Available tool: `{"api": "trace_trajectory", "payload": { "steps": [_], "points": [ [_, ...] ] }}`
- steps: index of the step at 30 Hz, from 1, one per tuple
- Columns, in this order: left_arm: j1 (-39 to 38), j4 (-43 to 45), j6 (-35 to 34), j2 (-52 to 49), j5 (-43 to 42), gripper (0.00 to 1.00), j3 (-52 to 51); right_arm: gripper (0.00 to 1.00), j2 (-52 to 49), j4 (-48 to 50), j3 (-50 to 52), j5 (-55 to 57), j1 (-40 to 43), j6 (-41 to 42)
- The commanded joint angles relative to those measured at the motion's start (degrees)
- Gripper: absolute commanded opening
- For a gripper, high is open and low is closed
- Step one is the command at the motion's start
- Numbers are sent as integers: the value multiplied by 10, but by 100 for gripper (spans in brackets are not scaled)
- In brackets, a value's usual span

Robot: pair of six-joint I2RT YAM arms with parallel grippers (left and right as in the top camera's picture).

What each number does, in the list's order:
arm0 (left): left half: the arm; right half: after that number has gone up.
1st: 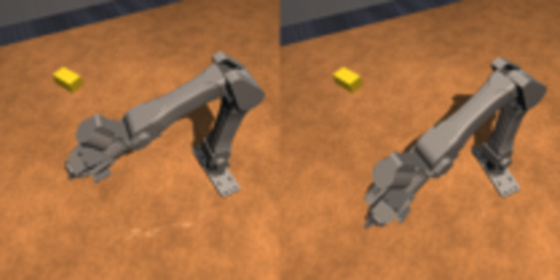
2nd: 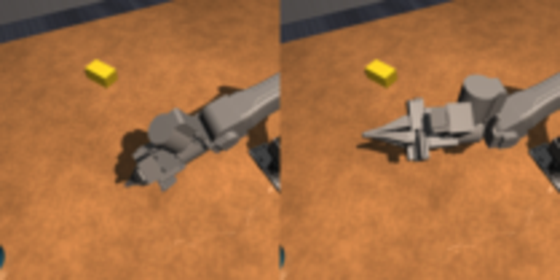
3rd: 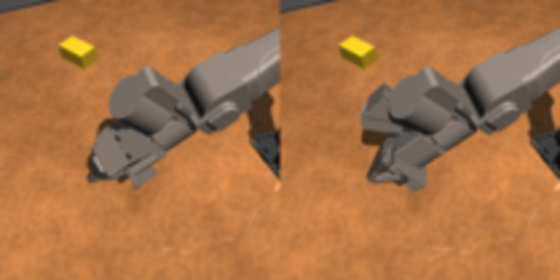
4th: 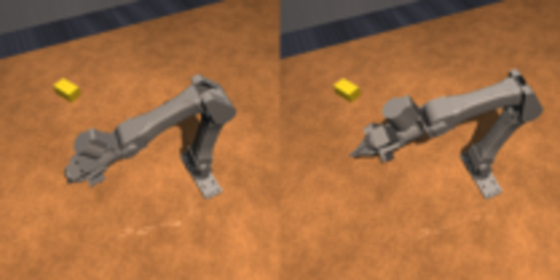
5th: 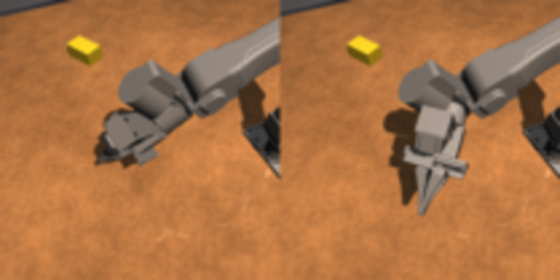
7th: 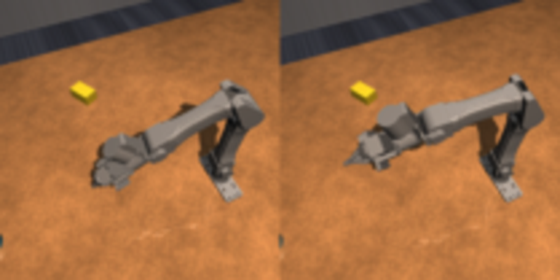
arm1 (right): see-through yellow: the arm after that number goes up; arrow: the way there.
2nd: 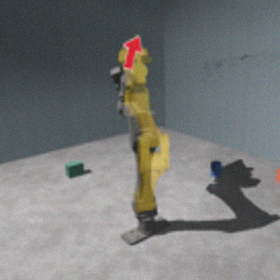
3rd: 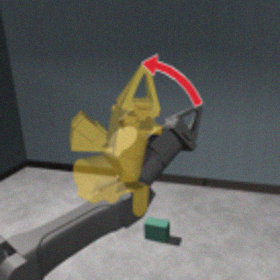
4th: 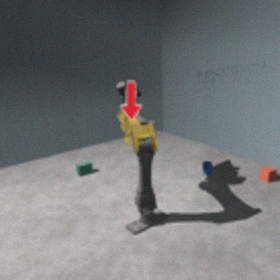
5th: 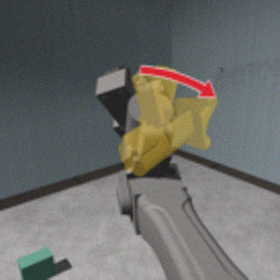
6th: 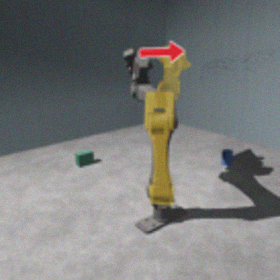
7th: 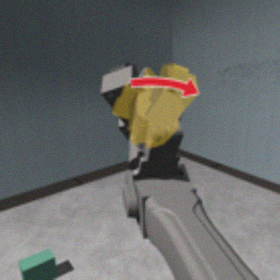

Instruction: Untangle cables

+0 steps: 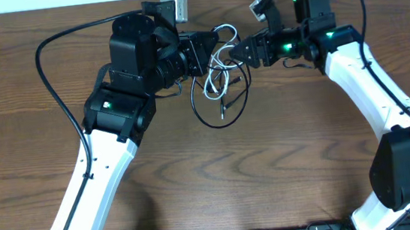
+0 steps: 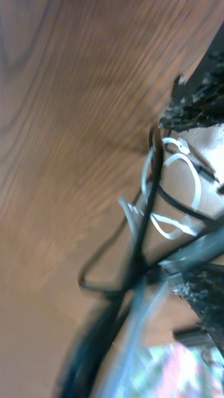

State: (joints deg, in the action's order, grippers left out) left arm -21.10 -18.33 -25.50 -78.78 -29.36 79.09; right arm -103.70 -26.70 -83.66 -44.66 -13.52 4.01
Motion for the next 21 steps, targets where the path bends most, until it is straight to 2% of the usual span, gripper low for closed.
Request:
{"api": "trace_trajectory", "payload": {
  "steps": [1, 3, 5, 9, 13, 18, 21],
  "points": [
    [2, 2, -1, 6, -11, 7, 3, 60, -30, -1, -6, 169, -15, 70],
    [2, 1, 0, 6, -10, 7, 3, 61, -51, -19, -6, 303, -16, 183],
    [10, 2, 3, 7, -10, 7, 3, 55, -71, -51, -6, 384, -6, 231],
    [49, 1, 4, 12, -10, 7, 3, 49, -80, -130, -6, 451, 26, 234],
    [94, 1, 4, 13, -10, 8, 3, 48, -80, -183, -6, 461, 66, 233],
    [156, 1, 3, 14, -29, 7, 3, 49, -80, -204, -6, 434, 113, 172],
    [165, 2, 3, 14, -64, 7, 3, 60, -80, -184, -6, 282, 122, 48]
  ]
}}
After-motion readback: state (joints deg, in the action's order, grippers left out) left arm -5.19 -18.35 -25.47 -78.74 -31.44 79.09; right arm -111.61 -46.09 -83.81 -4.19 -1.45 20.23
